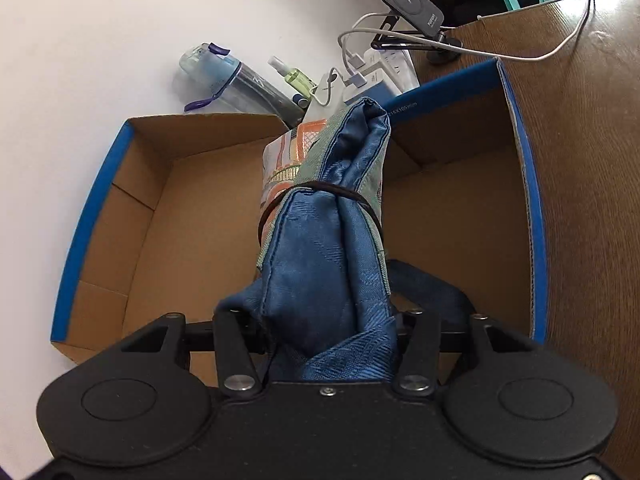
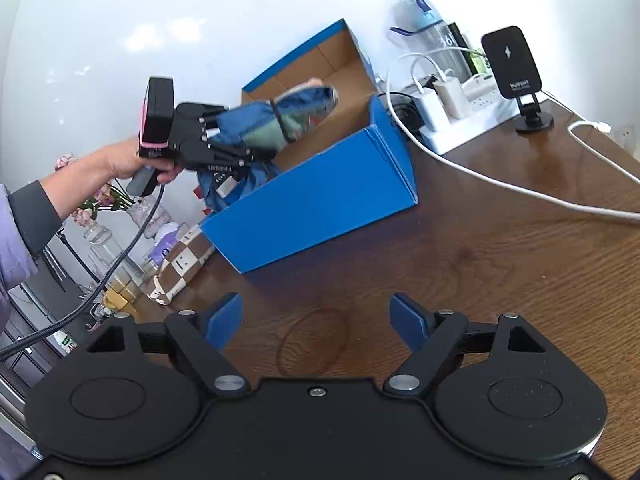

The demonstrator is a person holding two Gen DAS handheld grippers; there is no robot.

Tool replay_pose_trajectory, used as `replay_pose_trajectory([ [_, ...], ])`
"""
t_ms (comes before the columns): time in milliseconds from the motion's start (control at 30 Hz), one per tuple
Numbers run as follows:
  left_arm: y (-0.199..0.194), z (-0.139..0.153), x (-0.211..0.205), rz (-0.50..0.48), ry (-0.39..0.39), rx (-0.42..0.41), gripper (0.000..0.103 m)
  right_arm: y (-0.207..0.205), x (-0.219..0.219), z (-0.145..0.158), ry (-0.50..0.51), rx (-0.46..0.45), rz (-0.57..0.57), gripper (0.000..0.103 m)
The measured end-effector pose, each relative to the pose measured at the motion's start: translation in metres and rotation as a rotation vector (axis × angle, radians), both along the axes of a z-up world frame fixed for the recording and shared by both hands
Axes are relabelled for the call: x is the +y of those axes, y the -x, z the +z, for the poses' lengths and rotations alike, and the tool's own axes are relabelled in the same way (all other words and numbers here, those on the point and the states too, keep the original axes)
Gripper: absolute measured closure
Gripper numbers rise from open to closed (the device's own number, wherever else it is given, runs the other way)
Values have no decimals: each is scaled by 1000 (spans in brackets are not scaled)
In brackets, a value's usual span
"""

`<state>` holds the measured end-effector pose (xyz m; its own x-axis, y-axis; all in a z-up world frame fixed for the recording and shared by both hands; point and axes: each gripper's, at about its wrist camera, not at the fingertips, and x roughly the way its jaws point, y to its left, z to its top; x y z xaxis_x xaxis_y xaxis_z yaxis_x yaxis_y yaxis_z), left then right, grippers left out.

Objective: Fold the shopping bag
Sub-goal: 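Carry the wrapped bundle in the left gripper into the open blue shoebox, then open the left gripper to release the bundle into the box and withdraw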

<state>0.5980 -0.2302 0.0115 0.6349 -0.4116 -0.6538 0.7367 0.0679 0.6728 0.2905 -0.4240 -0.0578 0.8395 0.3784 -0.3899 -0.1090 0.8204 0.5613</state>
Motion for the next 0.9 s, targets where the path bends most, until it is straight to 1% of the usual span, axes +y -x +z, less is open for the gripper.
replay_pose_trajectory([
  [67, -1, -14, -4, -30, -66, -17, 46, -2, 1, -5, 3, 18, -4, 20],
  [100, 4, -21, -4, -67, -104, -34, 42, -3, 2, -7, 3, 29, -4, 20],
  [133, 10, -24, -4, -100, -119, -48, 39, -3, 4, -8, 5, 38, -2, 20],
  [200, 18, -13, 2, -109, -126, -76, 28, -2, 7, -7, 15, 30, 14, 20],
  [233, 20, -5, 5, -125, -113, -72, 20, -2, 8, -6, 14, 24, 19, 20],
  [267, 21, 0, 6, -137, -101, -66, 16, -1, 9, -4, 13, 18, 23, 20],
  [300, 19, 7, 6, -127, -91, -70, 12, 0, 10, -3, 12, 11, 28, 20],
  [333, 18, 15, 6, -114, -82, -75, 3, 0, 10, -2, 0, 8, 30, 20],
  [367, 17, 21, 6, -102, -75, -88, 0, 0, 10, -2, -13, 4, 31, 20],
  [433, 16, 40, 10, -74, -22, -123, 0, 1, 10, -1, -23, 4, 26, 20],
  [467, 16, 47, 11, -59, 13, -124, 0, 1, 10, -1, -25, 2, 23, 20],
  [500, 17, 63, 16, -33, 85, -107, 0, 1, 10, 0, -27, 0, 20, 20],
  [533, 18, 75, 19, -14, 136, -96, 0, 2, 10, 0, -31, -4, 20, 20],
  [600, 25, 92, 26, 5, 182, -91, 0, 5, 10, 3, -42, -17, 28, 20],
  [700, 42, 97, 27, 169, 246, -189, 0, 10, 12, 11, -35, -40, 36, 20],
  [733, 52, 96, 28, 278, 267, -225, 0, 12, 12, 13, -31, -48, 36, 20],
  [767, 63, 95, 31, 389, 289, -228, 0, 15, 12, 16, -28, -62, 35, 20],
  [800, 76, 95, 36, 462, 316, -195, 0, 17, 13, 19, -25, -70, 35, 20],
  [867, 105, 96, 56, 538, 414, -76, 0, 22, 14, 24, -19, -85, 34, 20],
  [900, 118, 96, 66, 571, 474, -37, 0, 24, 17, 27, -9, -94, 53, 20],
])
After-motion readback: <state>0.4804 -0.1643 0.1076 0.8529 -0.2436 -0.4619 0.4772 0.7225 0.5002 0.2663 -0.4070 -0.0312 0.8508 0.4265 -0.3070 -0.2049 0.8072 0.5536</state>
